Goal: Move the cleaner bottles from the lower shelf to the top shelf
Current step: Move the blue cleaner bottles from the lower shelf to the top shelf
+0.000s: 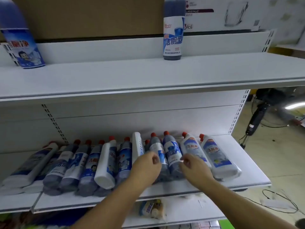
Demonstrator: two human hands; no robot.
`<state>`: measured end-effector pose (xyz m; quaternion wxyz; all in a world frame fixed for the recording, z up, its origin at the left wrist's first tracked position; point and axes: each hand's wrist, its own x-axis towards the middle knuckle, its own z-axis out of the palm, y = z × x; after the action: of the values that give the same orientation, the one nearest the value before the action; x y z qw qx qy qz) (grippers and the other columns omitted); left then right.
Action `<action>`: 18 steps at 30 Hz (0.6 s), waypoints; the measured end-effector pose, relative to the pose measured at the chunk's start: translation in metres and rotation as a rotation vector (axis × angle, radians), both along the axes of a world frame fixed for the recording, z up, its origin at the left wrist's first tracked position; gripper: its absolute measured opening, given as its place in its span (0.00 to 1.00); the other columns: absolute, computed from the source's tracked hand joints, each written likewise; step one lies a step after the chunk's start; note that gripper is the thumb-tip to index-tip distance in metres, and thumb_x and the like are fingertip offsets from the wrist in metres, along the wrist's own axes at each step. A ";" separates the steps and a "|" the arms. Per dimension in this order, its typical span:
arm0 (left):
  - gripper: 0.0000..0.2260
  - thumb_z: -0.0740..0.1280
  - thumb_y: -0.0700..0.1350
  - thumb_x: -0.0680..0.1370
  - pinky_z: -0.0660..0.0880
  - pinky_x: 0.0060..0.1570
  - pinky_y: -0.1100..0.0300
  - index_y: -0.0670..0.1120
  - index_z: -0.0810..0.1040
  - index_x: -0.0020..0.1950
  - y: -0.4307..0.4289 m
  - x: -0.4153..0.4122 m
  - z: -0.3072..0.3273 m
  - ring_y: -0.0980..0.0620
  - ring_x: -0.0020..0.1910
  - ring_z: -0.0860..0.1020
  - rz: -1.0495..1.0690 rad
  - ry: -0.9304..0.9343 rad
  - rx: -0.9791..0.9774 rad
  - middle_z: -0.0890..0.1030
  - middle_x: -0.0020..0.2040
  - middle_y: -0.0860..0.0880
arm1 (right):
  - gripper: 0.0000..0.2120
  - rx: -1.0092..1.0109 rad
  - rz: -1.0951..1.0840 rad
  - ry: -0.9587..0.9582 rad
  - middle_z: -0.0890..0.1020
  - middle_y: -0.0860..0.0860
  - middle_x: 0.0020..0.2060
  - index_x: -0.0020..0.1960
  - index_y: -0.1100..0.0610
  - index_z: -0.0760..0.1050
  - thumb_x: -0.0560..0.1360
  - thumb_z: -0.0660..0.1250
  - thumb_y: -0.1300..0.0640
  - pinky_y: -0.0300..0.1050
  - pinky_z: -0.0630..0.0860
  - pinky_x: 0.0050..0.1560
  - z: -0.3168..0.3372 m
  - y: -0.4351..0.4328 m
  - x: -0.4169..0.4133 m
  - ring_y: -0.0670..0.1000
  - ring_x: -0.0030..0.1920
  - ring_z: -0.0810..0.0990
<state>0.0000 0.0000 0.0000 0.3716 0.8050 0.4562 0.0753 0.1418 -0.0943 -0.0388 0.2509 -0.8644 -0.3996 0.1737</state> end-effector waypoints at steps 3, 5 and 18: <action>0.19 0.60 0.47 0.78 0.72 0.59 0.54 0.45 0.66 0.69 0.019 0.035 -0.001 0.45 0.62 0.74 -0.047 0.171 0.145 0.75 0.65 0.45 | 0.19 -0.048 -0.016 -0.094 0.75 0.49 0.61 0.66 0.50 0.66 0.77 0.59 0.45 0.47 0.77 0.54 0.001 0.025 0.013 0.52 0.56 0.77; 0.27 0.61 0.48 0.78 0.69 0.66 0.50 0.42 0.57 0.74 0.029 0.055 -0.007 0.43 0.68 0.69 -0.038 0.213 0.098 0.69 0.71 0.43 | 0.24 -0.130 -0.008 -0.089 0.73 0.52 0.64 0.70 0.51 0.61 0.76 0.58 0.44 0.50 0.76 0.56 0.001 0.037 0.015 0.55 0.58 0.76; 0.33 0.60 0.64 0.75 0.68 0.64 0.49 0.47 0.59 0.74 0.054 0.093 -0.030 0.42 0.65 0.72 0.065 0.373 -0.162 0.71 0.68 0.44 | 0.23 -0.572 0.072 -0.159 0.77 0.54 0.56 0.66 0.56 0.65 0.77 0.62 0.46 0.49 0.75 0.59 0.000 0.081 0.027 0.54 0.55 0.77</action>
<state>0.0934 0.0536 -0.0303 0.3417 0.7572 0.5475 -0.1002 0.1692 -0.0131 -0.0388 -0.0410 -0.8962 -0.3832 0.2197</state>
